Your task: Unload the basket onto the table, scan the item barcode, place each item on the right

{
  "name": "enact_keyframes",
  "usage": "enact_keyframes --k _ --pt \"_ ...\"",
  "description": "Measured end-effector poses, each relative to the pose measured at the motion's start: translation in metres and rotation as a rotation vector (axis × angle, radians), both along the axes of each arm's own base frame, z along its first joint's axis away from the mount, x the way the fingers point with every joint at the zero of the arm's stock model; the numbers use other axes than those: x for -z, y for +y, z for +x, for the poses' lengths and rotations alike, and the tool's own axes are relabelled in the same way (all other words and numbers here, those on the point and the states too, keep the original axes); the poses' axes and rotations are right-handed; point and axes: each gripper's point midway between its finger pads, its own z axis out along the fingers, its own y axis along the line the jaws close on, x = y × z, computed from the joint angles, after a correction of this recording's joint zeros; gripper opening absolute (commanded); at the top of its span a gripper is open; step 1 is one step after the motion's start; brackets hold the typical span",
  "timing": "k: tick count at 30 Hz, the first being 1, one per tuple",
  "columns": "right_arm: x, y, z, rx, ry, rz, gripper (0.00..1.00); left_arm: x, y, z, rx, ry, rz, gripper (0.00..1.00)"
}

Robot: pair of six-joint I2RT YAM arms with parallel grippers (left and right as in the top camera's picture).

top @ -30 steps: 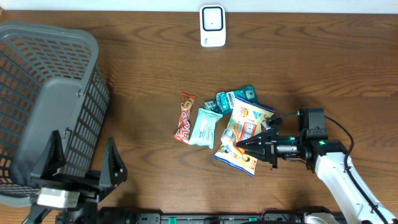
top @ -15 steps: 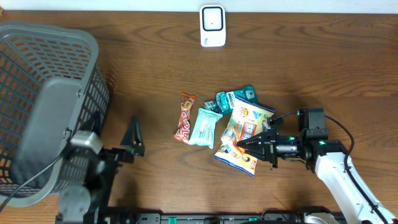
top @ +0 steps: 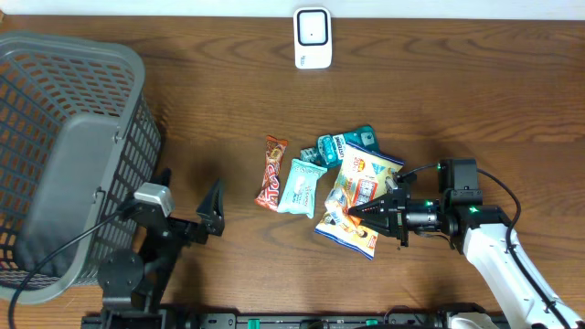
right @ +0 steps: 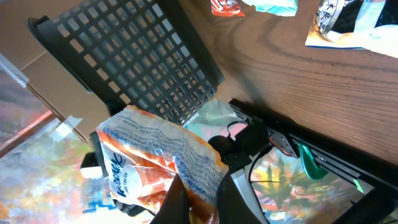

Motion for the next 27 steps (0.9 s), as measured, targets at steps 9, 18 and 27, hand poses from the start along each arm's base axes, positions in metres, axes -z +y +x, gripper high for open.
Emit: enact_keyframes --k 9,18,27 --pt "0.002 0.0 -0.005 -0.004 0.026 -0.004 0.02 0.059 -0.002 -0.005 0.012 0.194 0.013 0.99" --pt "0.011 -0.003 -0.045 -0.001 0.361 -0.02 0.01 0.081 -0.001 -0.013 0.014 0.294 0.019 0.99" --pt "0.012 -0.004 -0.058 0.003 0.467 -0.036 0.02 0.087 -0.001 -0.015 0.014 0.316 0.019 1.0"
